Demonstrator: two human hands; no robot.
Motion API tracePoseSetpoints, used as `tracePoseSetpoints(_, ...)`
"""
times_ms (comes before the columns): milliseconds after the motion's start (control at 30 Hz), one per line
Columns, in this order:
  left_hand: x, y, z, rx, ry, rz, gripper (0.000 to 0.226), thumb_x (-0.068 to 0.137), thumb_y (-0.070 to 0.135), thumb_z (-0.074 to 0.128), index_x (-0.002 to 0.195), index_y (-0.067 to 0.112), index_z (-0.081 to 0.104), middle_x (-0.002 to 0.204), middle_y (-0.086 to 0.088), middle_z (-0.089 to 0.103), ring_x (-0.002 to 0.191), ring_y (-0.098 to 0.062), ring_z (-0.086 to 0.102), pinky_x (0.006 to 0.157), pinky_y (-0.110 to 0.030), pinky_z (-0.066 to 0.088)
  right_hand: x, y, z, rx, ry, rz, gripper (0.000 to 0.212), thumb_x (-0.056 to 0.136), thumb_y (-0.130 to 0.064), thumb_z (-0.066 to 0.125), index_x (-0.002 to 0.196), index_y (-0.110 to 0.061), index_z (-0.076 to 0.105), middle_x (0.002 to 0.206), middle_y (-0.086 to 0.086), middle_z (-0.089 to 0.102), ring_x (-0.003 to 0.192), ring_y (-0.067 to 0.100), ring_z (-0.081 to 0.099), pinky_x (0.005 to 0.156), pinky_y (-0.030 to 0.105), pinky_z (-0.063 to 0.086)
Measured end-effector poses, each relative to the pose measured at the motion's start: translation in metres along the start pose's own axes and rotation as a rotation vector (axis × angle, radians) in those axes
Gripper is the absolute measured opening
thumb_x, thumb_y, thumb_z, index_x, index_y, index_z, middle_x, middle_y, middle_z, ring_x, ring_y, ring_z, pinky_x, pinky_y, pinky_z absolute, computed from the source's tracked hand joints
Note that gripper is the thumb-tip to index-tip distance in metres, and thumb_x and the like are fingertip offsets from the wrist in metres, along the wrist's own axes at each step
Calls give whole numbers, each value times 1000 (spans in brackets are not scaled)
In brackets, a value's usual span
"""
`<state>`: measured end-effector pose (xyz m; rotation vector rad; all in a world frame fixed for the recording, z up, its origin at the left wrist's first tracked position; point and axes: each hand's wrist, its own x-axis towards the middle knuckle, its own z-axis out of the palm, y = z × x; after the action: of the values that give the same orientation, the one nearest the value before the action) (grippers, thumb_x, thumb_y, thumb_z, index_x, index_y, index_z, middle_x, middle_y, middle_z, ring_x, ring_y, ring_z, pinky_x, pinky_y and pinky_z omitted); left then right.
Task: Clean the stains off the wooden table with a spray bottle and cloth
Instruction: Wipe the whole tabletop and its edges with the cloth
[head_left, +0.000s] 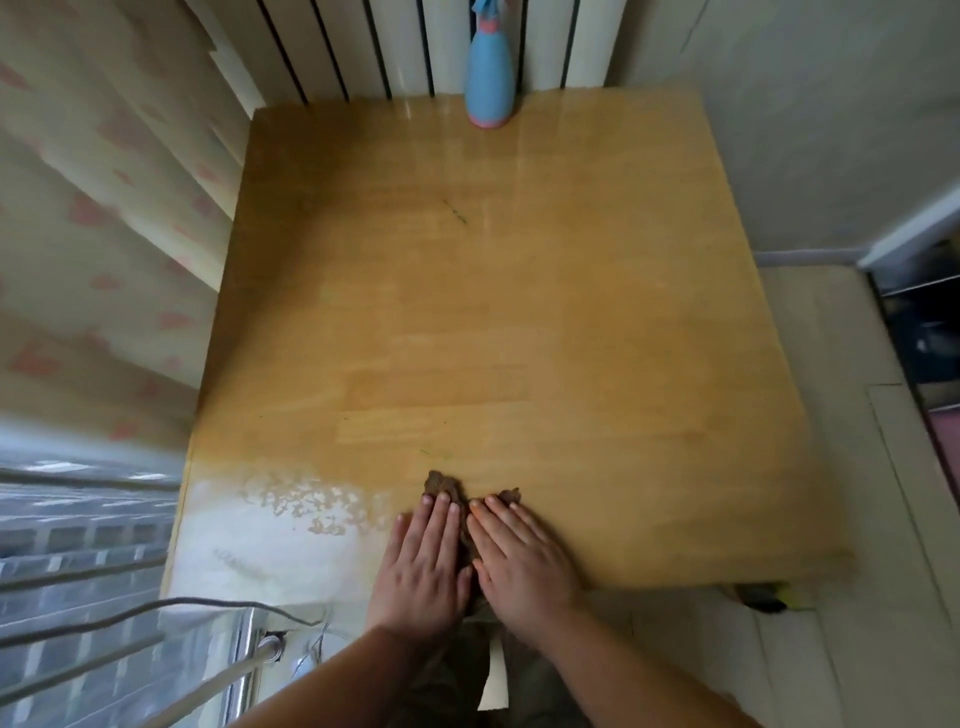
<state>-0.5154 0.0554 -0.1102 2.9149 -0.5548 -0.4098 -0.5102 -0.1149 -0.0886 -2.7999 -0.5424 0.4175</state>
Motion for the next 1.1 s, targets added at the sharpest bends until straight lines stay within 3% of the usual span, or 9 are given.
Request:
tracePoseSetpoints(133, 6, 4, 0, 8, 1, 52, 64, 102, 44, 10, 147, 4, 29, 152, -15, 37, 147, -27, 13, 114, -50, 19, -7, -1, 2, -1, 11, 76, 52, 87, -31, 38, 134, -16, 56, 142, -2, 52, 134, 14, 45, 111, 36, 21)
tracePoseSetpoints(333, 13, 20, -3, 28, 9, 125, 68, 93, 43, 35, 147, 1, 38, 155, -16, 34, 148, -28, 13, 112, -52, 23, -20, 1, -2, 3, 38, 199, 53, 86, -29, 37, 133, -15, 58, 140, -1, 54, 132, 15, 47, 113, 35, 24)
tracePoseSetpoints(567, 28, 40, 1, 31, 3, 184, 69, 92, 42, 36, 147, 1, 36, 153, -15, 36, 148, -27, 11, 113, -52, 19, -32, 14, -2, 23, 52, 284, 54, 85, -29, 38, 134, -14, 56, 141, 1, 53, 134, 16, 44, 109, 37, 23)
tracePoseSetpoints(800, 37, 54, 2, 72, 22, 262, 60, 102, 37, 16, 144, 1, 41, 155, -15, 32, 148, -29, 12, 112, -53, 19, -39, 21, 0, 43, 160, 360, 50, 94, -33, 37, 135, -11, 54, 142, 5, 52, 136, 19, 43, 115, 38, 24)
tracePoseSetpoints(933, 48, 65, -2, 104, -2, 301, 64, 94, 39, 31, 143, 0, 44, 154, -16, 35, 146, -31, 21, 111, -54, 23, -42, 33, 2, 31, 191, 365, 52, 90, -29, 39, 137, -10, 51, 143, 5, 50, 137, 18, 41, 114, 37, 22)
tracePoseSetpoints(1100, 65, 85, -6, 125, -32, 334, 64, 94, 40, 32, 142, 0, 46, 152, -17, 39, 143, -35, 33, 111, -54, 22, -46, 50, -3, 34, 205, 416, 53, 91, -30, 35, 138, -10, 50, 143, 6, 51, 136, 19, 43, 114, 41, 32)
